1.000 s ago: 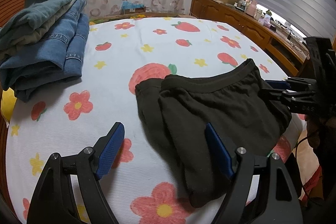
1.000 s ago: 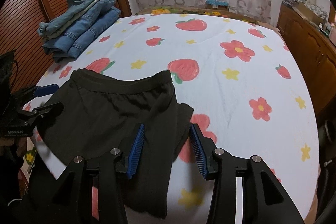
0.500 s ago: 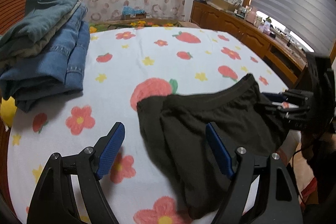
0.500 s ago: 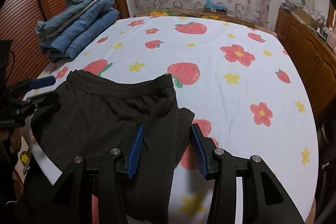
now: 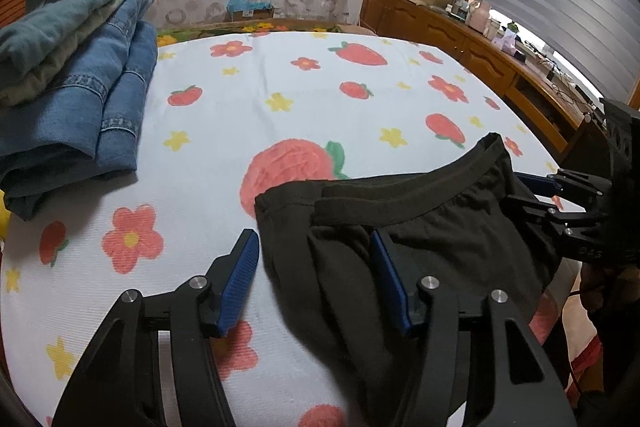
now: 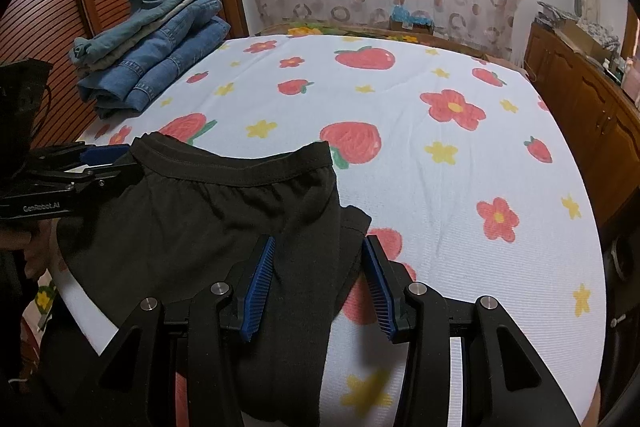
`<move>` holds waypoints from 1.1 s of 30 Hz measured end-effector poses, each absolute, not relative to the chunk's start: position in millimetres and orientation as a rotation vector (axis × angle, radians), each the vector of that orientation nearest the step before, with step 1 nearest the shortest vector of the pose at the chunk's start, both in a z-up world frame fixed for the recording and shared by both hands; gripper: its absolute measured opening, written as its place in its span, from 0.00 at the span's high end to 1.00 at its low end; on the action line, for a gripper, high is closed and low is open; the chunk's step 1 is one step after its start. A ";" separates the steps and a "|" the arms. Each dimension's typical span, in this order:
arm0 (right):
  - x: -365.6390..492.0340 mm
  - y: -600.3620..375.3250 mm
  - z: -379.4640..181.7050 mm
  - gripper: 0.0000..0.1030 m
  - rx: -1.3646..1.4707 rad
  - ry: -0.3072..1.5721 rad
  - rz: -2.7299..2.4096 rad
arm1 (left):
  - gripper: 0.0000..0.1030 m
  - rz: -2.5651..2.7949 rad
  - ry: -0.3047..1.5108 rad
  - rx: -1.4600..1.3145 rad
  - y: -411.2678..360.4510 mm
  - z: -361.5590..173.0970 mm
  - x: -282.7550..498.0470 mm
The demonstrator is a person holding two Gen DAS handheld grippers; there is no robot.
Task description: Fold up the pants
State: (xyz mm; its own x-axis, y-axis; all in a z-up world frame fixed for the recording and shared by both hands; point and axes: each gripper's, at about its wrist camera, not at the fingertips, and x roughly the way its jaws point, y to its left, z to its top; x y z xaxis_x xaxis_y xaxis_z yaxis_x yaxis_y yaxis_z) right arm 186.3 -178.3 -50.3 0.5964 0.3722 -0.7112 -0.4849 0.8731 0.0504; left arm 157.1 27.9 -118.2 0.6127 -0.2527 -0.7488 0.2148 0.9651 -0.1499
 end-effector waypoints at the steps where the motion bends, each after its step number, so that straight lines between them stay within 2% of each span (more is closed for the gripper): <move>1: 186.0 -178.4 -50.2 0.59 -0.152 0.788 0.504 | 0.43 -0.270 0.869 -0.046 27.6 -118.4 157.2; 4: 185.7 -177.9 -49.7 0.66 -0.149 0.791 0.520 | 0.43 -0.271 0.865 -0.039 25.5 -118.9 157.5; 7: 186.8 -176.8 -49.5 0.73 -0.141 0.799 0.536 | 0.51 -0.291 0.858 -0.030 21.6 -119.2 155.8; 12: 188.3 -176.6 -49.9 0.84 -0.127 0.805 0.567 | 0.74 -0.311 0.844 -0.009 14.0 -115.2 151.2; 14: 187.4 -177.3 -49.9 0.86 -0.119 0.797 0.570 | 0.78 -0.304 0.818 0.017 9.9 -109.1 145.5; 21: 173.2 -181.4 -41.9 0.87 -0.099 0.735 0.576 | 0.81 -0.302 0.727 0.042 4.7 -83.2 123.4; 33: 150.9 -185.3 -22.6 0.87 -0.119 0.653 0.590 | 0.81 -0.323 0.678 0.038 -2.6 -64.0 106.5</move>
State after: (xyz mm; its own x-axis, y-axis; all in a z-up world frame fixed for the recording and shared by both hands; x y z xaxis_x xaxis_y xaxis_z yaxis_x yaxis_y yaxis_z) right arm 150.9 -185.3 -22.6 0.6379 0.4789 -0.6031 -0.5515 0.8307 0.0763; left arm 106.5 -2.6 -64.0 0.7308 -0.2815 -0.6219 0.3060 0.9495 -0.0702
